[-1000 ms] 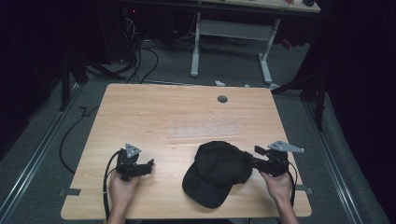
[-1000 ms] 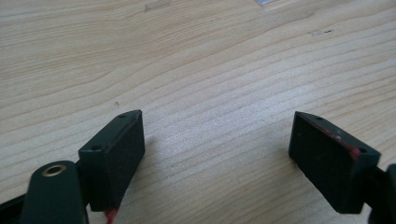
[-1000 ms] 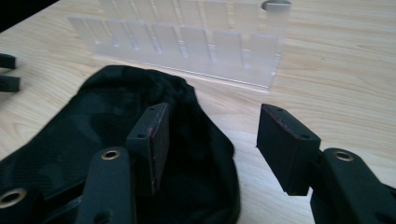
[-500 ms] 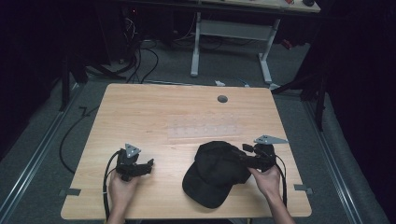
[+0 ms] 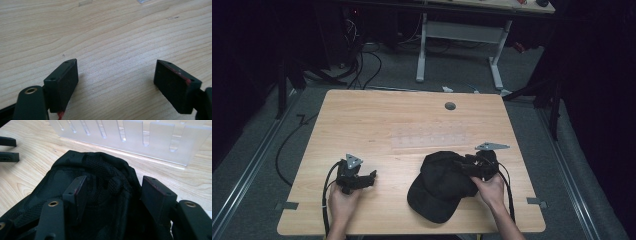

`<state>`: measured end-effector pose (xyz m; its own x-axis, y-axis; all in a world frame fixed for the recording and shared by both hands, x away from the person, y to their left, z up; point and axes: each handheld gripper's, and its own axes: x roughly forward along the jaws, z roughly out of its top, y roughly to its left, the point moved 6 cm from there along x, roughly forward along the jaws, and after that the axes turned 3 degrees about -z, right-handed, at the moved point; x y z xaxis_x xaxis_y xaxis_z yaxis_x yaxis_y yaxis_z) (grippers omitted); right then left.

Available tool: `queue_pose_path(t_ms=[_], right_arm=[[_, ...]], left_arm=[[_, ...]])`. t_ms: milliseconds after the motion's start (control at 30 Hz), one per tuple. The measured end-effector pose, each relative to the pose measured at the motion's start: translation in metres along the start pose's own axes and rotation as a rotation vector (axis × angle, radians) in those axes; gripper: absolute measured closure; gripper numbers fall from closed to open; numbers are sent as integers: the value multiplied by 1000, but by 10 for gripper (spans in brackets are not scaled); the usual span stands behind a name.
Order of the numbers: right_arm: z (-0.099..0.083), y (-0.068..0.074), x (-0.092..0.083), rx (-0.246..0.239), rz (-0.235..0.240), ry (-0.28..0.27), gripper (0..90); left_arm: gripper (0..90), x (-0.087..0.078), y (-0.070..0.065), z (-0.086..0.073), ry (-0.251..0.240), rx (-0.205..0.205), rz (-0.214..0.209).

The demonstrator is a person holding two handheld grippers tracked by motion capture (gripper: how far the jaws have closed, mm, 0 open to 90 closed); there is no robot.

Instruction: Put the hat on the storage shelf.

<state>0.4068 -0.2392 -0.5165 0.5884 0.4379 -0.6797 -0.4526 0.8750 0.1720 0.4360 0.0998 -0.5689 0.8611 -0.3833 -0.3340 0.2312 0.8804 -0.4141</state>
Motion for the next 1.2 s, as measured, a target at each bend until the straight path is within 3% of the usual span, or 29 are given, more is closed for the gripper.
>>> queue_pose_path(t_ms=[433, 600, 800, 833, 900, 1200], right_arm=[[-5, -4, 12, 9, -3, 72, 462], [-9, -5, 20, -13, -18, 111, 560], [-10, -7, 23, -1, -9, 128, 686], [-10, -7, 23, -1, 4, 123, 752], [-8, -6, 20, -5, 25, 92, 767], [-1, -2, 6, -48, 30, 26, 782]], left_arm=[[200, 0, 0, 0, -1, 0, 0], [199, 0, 0, 0, -1, 0, 1], [199, 0, 0, 0, 0, 1, 1], [198, 0, 0, 0, 0, 1, 1], [188, 0, 0, 0, 1, 2, 0], [184, -1, -1, -1, 13, 3, -4]])
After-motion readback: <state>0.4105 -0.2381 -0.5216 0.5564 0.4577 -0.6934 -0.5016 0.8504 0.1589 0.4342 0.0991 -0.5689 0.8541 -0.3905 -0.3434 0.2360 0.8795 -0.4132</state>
